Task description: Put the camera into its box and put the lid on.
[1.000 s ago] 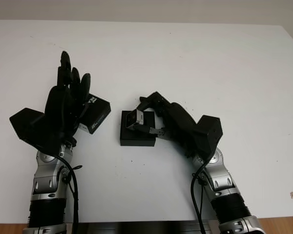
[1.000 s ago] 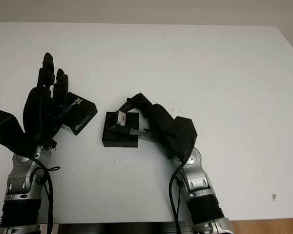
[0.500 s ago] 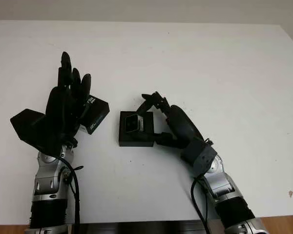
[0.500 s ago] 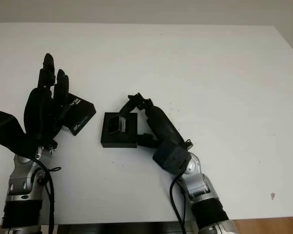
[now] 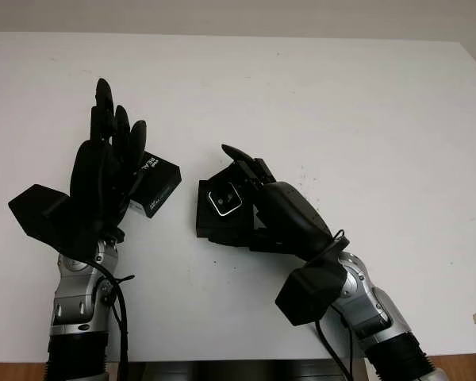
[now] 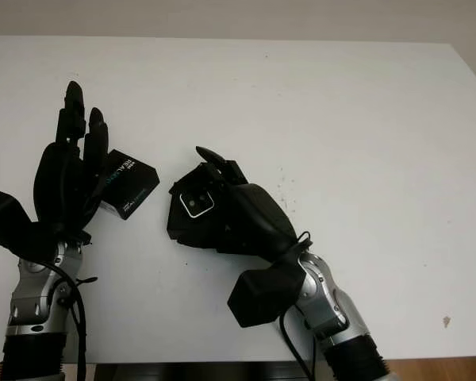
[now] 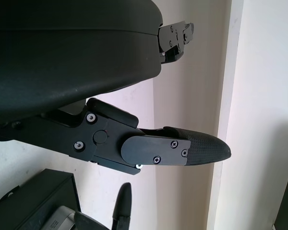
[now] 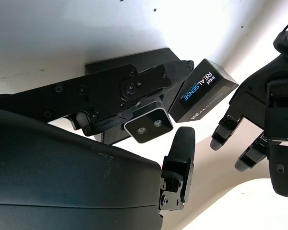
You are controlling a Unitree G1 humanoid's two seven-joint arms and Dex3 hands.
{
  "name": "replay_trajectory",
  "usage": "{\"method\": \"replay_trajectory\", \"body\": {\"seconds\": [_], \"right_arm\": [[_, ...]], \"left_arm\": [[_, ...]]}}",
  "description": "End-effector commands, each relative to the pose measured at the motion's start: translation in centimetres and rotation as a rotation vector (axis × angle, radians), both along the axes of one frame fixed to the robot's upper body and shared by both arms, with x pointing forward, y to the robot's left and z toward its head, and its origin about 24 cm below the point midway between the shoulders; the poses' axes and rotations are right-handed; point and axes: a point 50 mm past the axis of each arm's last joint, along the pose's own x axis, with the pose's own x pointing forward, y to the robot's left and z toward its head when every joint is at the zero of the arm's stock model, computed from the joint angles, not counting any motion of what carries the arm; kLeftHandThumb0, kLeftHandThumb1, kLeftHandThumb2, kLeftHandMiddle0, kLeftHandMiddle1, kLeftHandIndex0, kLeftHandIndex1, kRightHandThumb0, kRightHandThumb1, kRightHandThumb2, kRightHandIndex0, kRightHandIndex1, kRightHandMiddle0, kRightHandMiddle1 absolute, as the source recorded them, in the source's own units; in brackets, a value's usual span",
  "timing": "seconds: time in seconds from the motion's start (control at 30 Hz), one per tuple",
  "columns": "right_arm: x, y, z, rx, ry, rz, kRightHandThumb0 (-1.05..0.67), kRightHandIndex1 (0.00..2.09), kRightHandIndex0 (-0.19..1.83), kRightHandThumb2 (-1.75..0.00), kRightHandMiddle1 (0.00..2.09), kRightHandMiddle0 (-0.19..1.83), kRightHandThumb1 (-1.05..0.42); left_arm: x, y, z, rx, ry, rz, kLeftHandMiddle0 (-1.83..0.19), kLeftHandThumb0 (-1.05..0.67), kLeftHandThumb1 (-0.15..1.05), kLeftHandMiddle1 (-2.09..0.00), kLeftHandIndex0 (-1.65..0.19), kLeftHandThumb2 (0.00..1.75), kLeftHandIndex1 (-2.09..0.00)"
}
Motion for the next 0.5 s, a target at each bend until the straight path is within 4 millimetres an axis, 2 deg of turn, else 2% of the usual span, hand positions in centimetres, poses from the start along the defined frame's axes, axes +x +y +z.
{"method": "replay_trajectory", "body": {"seconds": [0.0, 0.33, 0.47], "right_arm": [[-0.3, -0.2, 0.3, -0.009, -0.019, 0.005, -0.52, 0.44, -0.19, -0.05, 1.28, -0.06, -0.97], [0.3, -0.6, 1.1, -0.028, -0.046, -0.003, -0.55, 0.41, -0.19, -0.06, 1.21, -0.11, -0.97], [0.9, -1.4, 2.0, -0.035, -0.066, -0.007, -0.52, 0.42, -0.17, -0.05, 1.17, -0.18, -0.97]], "left_arm": [[-0.2, 0.0, 0.2, 0.012, -0.015, -0.005, 0.19, -0.73, 1.05, 0.00, 0.19, 0.35, 0.00], [-0.2, -0.1, 0.2, 0.001, -0.015, -0.009, 0.19, -0.73, 1.05, 0.00, 0.19, 0.33, 0.00], [-0.3, 0.0, 0.1, 0.014, -0.005, -0.017, 0.19, -0.74, 1.05, 0.00, 0.19, 0.35, 0.00]]}}
